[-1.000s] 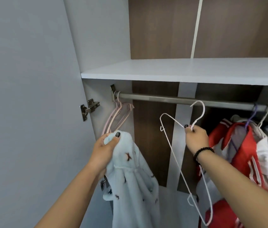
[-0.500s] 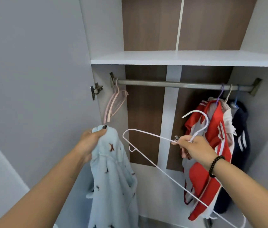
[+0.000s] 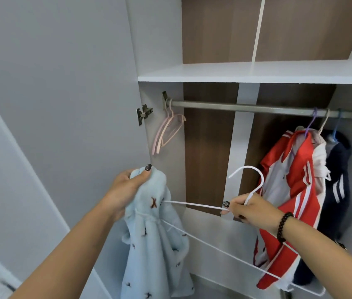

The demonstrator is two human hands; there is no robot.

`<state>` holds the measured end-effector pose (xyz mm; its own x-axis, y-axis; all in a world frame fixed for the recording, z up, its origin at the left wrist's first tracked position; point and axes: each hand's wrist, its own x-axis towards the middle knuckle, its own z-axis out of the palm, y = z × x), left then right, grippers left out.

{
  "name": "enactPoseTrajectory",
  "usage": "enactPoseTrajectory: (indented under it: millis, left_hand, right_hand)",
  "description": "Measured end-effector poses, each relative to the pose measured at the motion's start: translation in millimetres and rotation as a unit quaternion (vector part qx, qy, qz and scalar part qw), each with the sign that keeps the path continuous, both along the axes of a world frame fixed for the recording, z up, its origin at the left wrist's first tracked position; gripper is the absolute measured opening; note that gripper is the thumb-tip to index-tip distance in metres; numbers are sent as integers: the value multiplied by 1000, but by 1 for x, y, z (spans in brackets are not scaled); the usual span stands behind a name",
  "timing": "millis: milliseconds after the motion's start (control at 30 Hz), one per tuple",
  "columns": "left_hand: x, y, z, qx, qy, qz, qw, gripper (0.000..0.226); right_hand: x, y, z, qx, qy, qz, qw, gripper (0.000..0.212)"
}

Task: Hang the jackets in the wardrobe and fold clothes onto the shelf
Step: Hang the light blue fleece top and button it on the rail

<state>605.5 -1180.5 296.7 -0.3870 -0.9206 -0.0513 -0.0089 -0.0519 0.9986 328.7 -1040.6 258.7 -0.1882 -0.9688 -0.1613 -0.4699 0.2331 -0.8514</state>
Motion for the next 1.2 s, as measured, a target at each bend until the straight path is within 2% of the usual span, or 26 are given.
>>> enactPoseTrajectory:
  millis: [33, 100, 167, 267, 367, 467, 533, 633, 700, 767, 867, 967, 1100, 1133, 1200]
  left_hand:
    - [-1, 2, 0, -5, 1, -5, 1000, 26]
    - [-14, 41, 1, -1, 25, 71, 997, 24]
    - [-10, 47, 5, 6, 64, 76, 995, 22]
    - [-15, 48, 20, 13, 107, 62, 992, 19]
    - [-27, 64, 30, -22, 94, -13, 995, 18]
    - [-37, 84, 37, -39, 78, -60, 994, 17]
    - [-44, 93, 36, -56, 33, -66, 996, 20]
    - [-56, 106, 23, -153, -109, -59, 980, 19]
    - [-61, 111, 12, -222, -179, -58, 957, 25]
    - [-62, 115, 3, -284, -232, -57, 928, 22]
    - [-59, 115, -5, -388, -333, -63, 857, 22]
    - [-53, 116, -8, -385, -362, -87, 844, 43]
    - [-60, 125, -15, -452, -424, -45, 783, 44]
    - [-64, 126, -15, -458, -415, -33, 785, 44]
    - [-70, 123, -14, -440, -380, -16, 813, 46]
  right_hand:
    - [-3, -1, 1, 4, -7, 3, 1000, 32]
    - [-24, 17, 4, 37, -22, 83, 996, 37]
    - [-19, 15, 0, 52, -7, 103, 993, 49]
    - [-9, 10, -5, 65, 51, 136, 987, 51]
    - [1, 8, -11, 11, 14, 101, 995, 46]
    - [14, 8, -5, -68, -24, 22, 997, 48]
    - [19, 8, 4, -105, -40, -44, 993, 52]
    - [20, 11, 16, -142, -79, -111, 981, 55]
    - [21, 14, 17, -142, -95, -136, 976, 56]
    - [24, 18, 13, -134, -107, -154, 973, 56]
    - [27, 24, 7, -139, -125, -165, 968, 58]
    - [25, 29, 9, -145, -121, -171, 967, 60]
    - [13, 32, 13, -148, -147, -194, 959, 54]
    - [8, 33, 13, -146, -144, -199, 958, 52]
    - [0, 38, 14, -145, -147, -175, 963, 49]
